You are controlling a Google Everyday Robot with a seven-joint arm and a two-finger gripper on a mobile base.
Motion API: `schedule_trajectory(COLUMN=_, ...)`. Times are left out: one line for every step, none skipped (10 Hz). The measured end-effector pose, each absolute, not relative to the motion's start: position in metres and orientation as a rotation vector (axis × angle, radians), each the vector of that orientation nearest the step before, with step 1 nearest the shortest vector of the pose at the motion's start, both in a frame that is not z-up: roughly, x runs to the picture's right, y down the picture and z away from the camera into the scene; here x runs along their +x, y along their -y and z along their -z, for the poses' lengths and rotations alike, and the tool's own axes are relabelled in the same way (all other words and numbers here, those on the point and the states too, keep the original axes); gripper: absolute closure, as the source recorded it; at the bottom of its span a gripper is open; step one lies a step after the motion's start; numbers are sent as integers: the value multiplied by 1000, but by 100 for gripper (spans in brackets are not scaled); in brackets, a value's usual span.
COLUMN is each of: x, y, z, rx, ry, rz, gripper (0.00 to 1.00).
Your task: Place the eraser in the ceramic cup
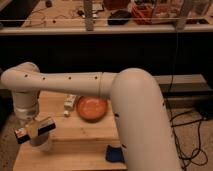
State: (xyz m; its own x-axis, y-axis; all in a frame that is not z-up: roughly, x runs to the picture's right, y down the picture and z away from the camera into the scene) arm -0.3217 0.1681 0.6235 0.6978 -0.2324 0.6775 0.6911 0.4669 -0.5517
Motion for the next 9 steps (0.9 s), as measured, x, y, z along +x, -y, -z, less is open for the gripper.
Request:
schedule_trajectory(x=-322, y=-169, z=-624, rx=-921, ry=562, rz=607, gripper=100)
schedule_trajectory(x=-323, y=-169, z=-624, rx=-919, ry=559, rz=610, gripper=98)
schedule_trajectory(x=-322, y=-169, z=-625, rx=-919, ry=555, rz=612, gripper=95)
schedule_trajectory(x=-322, y=-170, z=-625, rx=-919, ry=552, rz=615, gripper=94)
schedule_trajectory(x=-323, y=-170, z=-625, rx=-919, ry=550, rz=615, gripper=94)
schedule_trajectory(x=-323, y=-170, z=-625, rx=-918, ry=547, rz=616, gripper=90)
schedule_trajectory(x=-323, y=-170, z=-626, rx=-918, ry=543, rz=617, gripper=89)
schedule_trajectory(x=-323, y=-170, z=-626, rx=-917, ry=540, rz=619, gripper=89)
schedule_trajectory(x=-323, y=-171, z=-626, rx=-917, ry=536, rz=621, gripper=88)
